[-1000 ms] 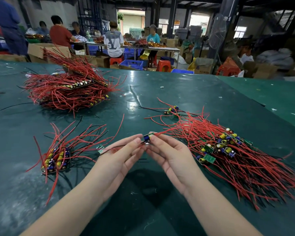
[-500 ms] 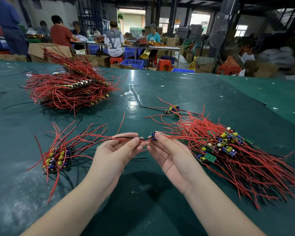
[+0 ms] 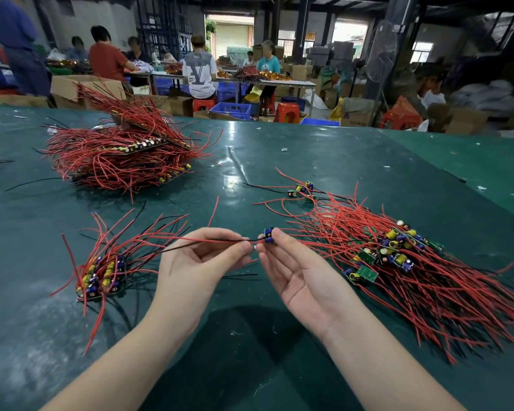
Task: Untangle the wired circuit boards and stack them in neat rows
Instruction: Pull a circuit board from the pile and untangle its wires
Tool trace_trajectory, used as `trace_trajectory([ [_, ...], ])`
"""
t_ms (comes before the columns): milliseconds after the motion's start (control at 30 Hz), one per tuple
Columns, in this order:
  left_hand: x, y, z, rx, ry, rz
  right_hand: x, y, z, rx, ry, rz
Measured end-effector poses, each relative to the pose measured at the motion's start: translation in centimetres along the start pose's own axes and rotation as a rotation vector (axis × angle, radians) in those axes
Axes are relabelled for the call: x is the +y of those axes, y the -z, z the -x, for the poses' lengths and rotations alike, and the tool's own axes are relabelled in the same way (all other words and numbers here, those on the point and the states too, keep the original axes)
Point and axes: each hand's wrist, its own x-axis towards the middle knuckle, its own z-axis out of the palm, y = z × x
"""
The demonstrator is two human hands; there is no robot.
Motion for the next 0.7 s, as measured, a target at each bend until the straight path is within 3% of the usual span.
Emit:
trace_trajectory([
  [367,0.14,0.03,-0.16,0.103,0.035,0.081,0.41,0.08,-0.03,-0.072,0.055,0.138],
  [700,-0.11,0.31,-0.66,0.089,0.315,0.359,0.72,0.0,0.04,-0.081,0.17,0.206],
])
